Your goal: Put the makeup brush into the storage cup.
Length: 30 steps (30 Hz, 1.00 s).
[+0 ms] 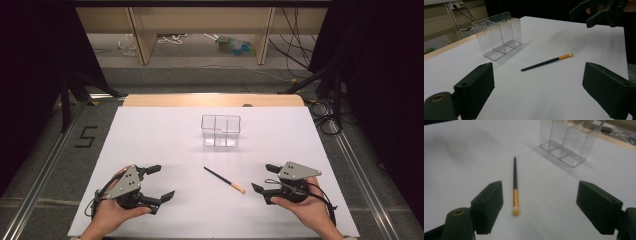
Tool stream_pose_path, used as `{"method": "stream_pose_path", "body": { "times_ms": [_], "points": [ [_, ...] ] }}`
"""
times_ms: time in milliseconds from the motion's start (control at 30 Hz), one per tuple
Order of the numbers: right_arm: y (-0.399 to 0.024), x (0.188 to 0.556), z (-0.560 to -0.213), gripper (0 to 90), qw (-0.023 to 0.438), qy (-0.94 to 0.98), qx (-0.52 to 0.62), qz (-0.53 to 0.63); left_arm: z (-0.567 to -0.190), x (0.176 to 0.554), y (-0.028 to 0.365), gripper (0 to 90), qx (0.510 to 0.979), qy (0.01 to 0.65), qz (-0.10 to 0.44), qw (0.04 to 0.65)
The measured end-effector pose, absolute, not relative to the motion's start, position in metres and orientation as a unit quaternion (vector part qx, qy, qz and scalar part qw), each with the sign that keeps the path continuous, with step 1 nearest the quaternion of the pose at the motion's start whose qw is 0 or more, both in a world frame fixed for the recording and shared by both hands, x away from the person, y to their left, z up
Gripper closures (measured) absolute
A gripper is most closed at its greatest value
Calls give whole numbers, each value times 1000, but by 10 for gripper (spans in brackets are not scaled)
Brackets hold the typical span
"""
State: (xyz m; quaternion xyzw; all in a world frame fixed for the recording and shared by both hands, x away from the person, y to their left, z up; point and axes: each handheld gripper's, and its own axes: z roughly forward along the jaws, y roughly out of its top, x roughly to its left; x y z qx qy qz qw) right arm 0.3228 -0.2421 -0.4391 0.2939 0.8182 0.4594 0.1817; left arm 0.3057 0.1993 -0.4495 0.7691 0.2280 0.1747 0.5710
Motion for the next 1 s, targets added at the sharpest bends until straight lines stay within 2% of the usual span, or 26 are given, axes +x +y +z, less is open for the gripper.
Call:
{"method": "stream_pose_path", "body": {
  "times_ms": [267,1000],
  "points": [
    [-228,335,-436,262,174,837,292,428,-450,306,198,111,773,225,175,567],
    [-199,357,-436,271,151,871,291,365,-452,307,196,125,782,227,172,555]
  ]
}}
